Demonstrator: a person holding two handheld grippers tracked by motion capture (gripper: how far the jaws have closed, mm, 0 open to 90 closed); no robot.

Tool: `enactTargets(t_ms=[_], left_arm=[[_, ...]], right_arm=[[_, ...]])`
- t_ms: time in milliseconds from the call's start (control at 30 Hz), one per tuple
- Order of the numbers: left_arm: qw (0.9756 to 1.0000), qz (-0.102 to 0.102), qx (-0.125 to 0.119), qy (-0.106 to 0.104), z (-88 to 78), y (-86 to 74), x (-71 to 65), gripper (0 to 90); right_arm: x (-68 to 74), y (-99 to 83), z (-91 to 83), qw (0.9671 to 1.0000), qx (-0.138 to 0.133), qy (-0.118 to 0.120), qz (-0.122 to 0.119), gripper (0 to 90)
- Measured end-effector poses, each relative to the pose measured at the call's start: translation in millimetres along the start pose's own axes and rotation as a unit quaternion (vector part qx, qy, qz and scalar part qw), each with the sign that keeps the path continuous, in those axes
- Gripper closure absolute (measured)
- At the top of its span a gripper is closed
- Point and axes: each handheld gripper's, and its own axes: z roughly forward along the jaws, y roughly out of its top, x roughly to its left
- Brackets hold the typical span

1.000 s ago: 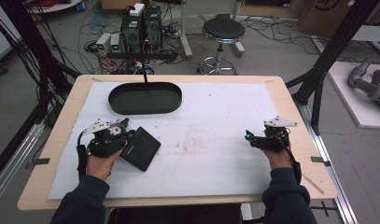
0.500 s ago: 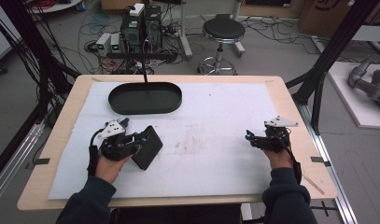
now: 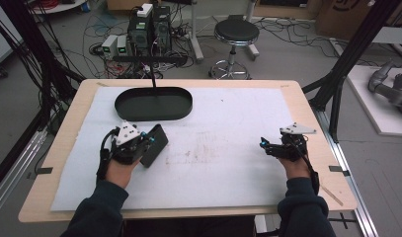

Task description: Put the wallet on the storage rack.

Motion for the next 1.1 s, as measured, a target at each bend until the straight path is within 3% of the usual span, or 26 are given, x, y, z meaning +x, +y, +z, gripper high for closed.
enactTargets(t_ms=[100, 267, 433, 733, 933, 967, 1000, 1033, 1100], left_arm=[[1.0000, 0.001, 0.007, -0.005, 11.3, 5.9, 0.9, 85.4], [0.9982, -0.028, 0.024, -0.047, 23.8, 4.8, -9.2, 85.4], [0.9971, -0.026, 0.029, -0.065, 26.7, 2.5, -19.0, 85.4], [0.9956, -0.010, 0.026, -0.089, 28.2, 1.0, -25.3, 83.5], [0.9951, -0.006, 0.001, -0.099, 26.1, -0.4, -24.3, 70.4], [0.9946, 0.008, -0.022, -0.102, 23.6, 0.2, -22.3, 61.8], [0.9946, 0.008, -0.022, -0.102, 23.6, 0.2, -22.3, 57.1], [0.9938, 0.027, -0.052, -0.095, 20.2, 1.0, -18.9, 49.8], [0.9934, 0.035, -0.063, -0.089, 18.9, 1.4, -16.7, 36.0]], right_arm=[[0.6, 0.1, 0.7, 1.0000, 0.001, 0.001, -0.001, 18.7], [-0.6, -0.4, 0.8, 1.0000, 0.002, 0.002, 0.001, 18.7], [-2.3, -1.4, 0.2, 1.0000, 0.002, 0.004, 0.002, 18.7], [-1.6, -1.1, 0.7, 1.0000, 0.001, 0.004, 0.002, 18.7], [-1.6, -1.1, 0.6, 1.0000, 0.001, 0.005, 0.003, 18.7], [-1.7, -1.1, 0.5, 1.0000, 0.002, 0.006, 0.004, 18.7], [-1.7, -1.1, 0.5, 1.0000, 0.002, 0.006, 0.004, 18.7], [-1.8, -1.2, 0.4, 1.0000, 0.003, 0.007, 0.004, 18.7], [-1.8, -1.2, 0.4, 1.0000, 0.003, 0.007, 0.004, 18.7]])
